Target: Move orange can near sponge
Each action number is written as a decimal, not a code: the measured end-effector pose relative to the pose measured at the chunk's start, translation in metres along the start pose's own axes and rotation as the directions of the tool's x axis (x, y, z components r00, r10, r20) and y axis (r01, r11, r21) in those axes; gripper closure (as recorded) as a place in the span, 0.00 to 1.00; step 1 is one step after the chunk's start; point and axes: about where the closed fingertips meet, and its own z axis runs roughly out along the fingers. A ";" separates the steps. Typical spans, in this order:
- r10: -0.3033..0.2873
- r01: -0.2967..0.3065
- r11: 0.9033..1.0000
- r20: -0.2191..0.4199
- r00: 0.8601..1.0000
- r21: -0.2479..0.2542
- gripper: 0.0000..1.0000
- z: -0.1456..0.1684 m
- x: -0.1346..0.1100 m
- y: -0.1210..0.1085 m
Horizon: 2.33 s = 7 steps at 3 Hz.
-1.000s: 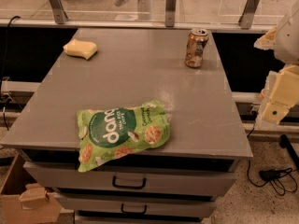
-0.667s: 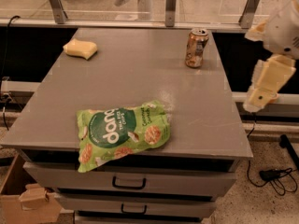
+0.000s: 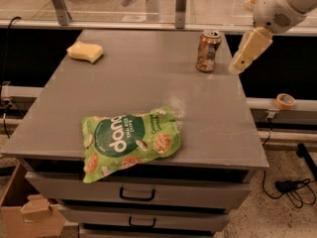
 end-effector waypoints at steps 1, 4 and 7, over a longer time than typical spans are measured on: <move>0.000 0.000 1.000 0.000 1.000 -0.001 0.00 0.000 0.000 0.000; 0.268 -0.269 0.963 0.196 0.943 -0.020 0.00 0.057 0.021 -0.026; 0.409 -0.424 0.903 0.448 0.795 -0.072 0.18 0.136 0.012 -0.062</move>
Offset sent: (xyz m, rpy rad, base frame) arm 0.0219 -0.0108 -0.0165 0.1536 0.0072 -0.1027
